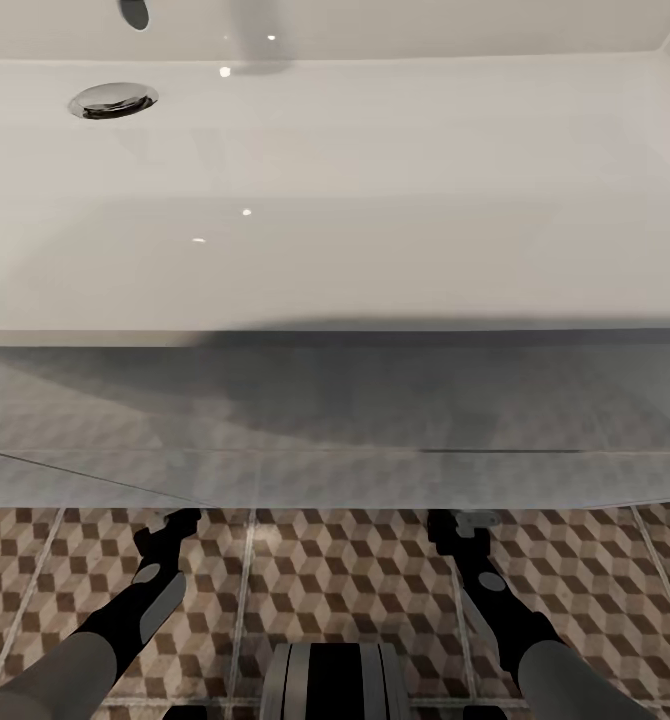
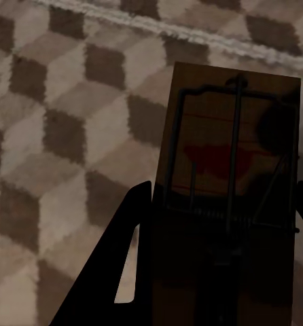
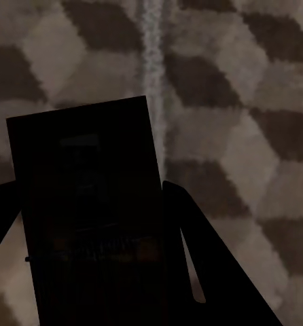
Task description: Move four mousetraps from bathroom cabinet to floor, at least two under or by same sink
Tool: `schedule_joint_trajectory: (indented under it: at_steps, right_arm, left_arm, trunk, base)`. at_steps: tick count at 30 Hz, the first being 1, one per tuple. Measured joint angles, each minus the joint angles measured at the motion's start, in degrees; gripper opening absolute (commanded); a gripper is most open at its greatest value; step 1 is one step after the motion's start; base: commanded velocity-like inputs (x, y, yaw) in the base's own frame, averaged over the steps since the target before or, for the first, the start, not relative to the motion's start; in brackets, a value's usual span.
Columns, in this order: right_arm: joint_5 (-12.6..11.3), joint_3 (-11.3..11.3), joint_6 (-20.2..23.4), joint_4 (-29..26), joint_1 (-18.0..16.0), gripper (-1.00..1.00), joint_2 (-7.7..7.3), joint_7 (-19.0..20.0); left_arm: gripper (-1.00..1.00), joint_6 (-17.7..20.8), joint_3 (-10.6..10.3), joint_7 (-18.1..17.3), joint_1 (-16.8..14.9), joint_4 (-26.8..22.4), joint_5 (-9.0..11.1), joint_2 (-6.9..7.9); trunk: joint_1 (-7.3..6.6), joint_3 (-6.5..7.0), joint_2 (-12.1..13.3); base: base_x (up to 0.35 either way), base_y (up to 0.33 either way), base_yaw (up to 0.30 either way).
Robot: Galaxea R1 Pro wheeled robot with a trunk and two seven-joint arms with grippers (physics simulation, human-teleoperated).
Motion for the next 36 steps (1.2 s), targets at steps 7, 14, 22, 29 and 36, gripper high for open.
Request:
schedule_joint_trajectory:
  at_steps: [7,14,22,29,36]
  right_arm:
    - [0.0,0.0,0.0,-0.4,0.0,-1.00,0.00,0.0]
    - [0.0,0.0,-0.1,-0.7,-1.1,-1.00,0.00,0.0]
    - [0.0,0.0,-0.1,-0.7,-1.6,-1.00,0.00,0.0]
    - [0.0,0.0,-0.1,-0.7,-1.6,-1.00,0.00,0.0]
    - [0.0,0.0,-0.1,-0.7,-1.7,-1.00,0.00,0.0]
  left_arm:
    - [-1.00,-0.1,0.0,0.0,0.0,0.0,0.0,0.01]
    - [-1.00,-0.1,0.0,0.0,0.0,-0.5,0.0,-0.07]
    - [-1.00,-0.1,-0.1,0.0,0.0,-0.6,0.1,-0.15]
    - [-1.00,-0.1,-0.1,0.0,0.0,-0.6,0.1,-0.13]
    - [-1.00,0.0,-0.1,0.0,0.0,-0.6,0.1,-0.11]
  trunk:
    - [0.00,0.00,0.0]
    - [0.00,0.00,0.0]
    - [0.00,0.00,0.0]
    - [0.00,0.00,0.0]
    - [0.00,0.00,0.0]
  base:
    - [0.000,0.000,0.000]
    - [0.000,0.000,0.000]
    - [0.000,0.000,0.000]
    - [0.000,0.000,0.000]
    - [0.000,0.000,0.000]
